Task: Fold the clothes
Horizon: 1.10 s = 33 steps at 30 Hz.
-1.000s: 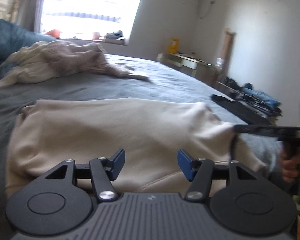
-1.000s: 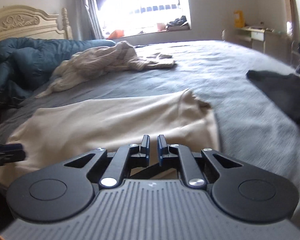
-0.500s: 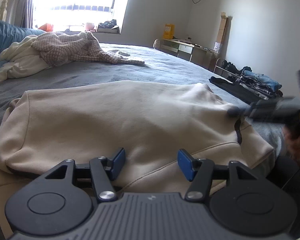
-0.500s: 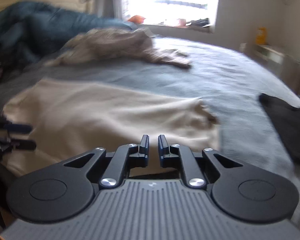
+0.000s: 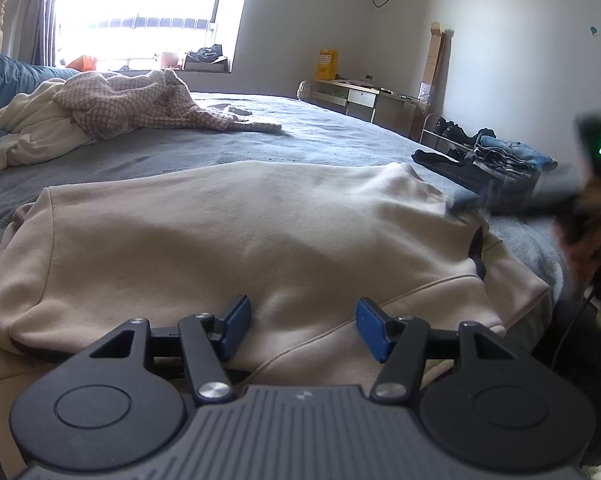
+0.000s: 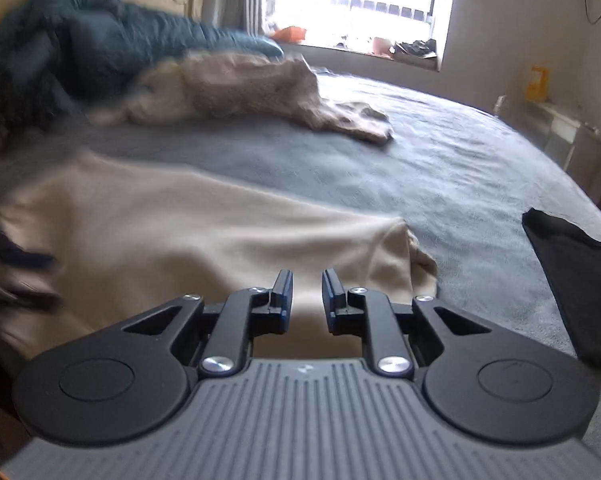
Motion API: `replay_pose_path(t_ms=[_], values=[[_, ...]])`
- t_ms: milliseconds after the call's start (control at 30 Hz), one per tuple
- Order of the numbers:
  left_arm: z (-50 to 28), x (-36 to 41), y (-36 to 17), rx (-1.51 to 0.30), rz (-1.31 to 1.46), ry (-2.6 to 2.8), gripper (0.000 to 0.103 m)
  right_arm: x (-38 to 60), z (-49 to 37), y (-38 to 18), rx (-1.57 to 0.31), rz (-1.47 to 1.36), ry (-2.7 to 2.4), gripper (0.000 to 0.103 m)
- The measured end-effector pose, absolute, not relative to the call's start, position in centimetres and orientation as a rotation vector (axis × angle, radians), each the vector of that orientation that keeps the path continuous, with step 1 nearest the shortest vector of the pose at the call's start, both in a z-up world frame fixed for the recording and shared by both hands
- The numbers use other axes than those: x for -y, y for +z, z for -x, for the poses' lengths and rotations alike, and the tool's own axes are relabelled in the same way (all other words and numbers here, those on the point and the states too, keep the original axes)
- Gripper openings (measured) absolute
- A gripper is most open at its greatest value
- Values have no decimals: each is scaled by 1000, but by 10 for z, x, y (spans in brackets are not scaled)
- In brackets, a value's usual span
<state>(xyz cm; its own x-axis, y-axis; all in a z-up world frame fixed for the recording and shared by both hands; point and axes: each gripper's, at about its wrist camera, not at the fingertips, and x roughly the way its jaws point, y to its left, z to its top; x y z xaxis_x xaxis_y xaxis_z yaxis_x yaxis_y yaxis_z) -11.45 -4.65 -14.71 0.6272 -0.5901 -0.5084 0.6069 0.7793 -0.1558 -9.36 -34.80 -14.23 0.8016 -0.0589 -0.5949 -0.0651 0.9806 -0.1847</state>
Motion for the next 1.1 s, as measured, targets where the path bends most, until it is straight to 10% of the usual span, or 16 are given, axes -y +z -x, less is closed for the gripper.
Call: replay_pose_path(t_ms=[1100], values=[[112,44,-150,-574,-26,-713,62,314,131,-165,-676,100,219,16]])
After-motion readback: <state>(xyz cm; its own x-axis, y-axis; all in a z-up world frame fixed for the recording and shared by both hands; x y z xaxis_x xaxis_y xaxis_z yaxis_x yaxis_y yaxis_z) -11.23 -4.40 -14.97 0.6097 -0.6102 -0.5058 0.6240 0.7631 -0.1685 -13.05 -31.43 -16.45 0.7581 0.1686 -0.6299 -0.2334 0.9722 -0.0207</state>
